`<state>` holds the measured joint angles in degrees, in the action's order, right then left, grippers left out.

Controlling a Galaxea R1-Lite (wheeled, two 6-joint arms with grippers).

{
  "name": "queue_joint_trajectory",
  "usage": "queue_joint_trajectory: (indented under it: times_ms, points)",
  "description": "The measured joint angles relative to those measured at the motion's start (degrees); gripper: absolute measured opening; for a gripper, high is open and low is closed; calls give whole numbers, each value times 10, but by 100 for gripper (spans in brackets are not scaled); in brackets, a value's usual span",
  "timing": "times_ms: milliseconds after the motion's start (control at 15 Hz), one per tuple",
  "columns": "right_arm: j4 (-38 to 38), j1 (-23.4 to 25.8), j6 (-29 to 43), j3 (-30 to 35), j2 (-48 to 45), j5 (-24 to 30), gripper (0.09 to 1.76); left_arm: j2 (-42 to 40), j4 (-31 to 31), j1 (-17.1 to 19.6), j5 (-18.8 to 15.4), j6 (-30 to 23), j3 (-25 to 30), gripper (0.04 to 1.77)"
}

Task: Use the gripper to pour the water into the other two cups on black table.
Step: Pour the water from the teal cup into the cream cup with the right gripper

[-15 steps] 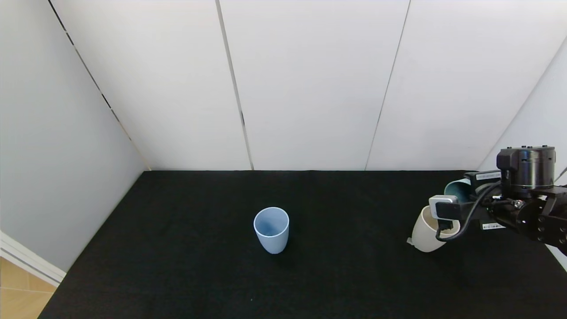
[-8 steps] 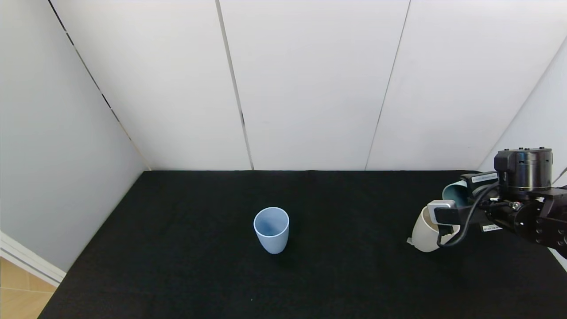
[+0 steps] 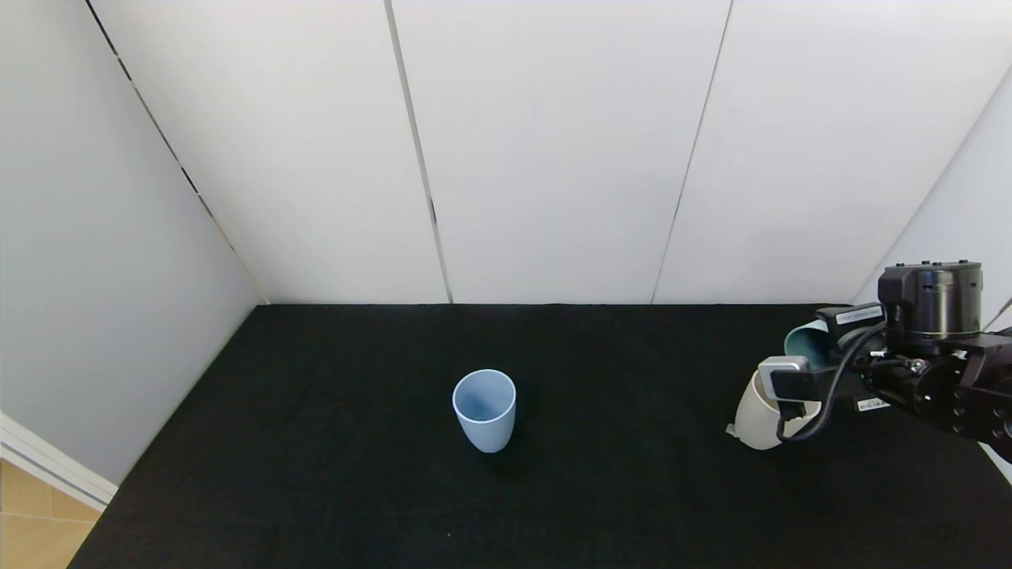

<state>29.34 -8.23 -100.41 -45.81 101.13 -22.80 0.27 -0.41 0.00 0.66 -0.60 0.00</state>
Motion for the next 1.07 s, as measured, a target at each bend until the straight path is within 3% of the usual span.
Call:
queue_joint_trajectory:
  times_ms: [600,1067]
  points:
    - [1,0,14,14,-7,-13,119,0,0,0,0,0,0,172]
    - [-1,-2,164,29,-37,-10,119,0,0,0,0,0,0,172]
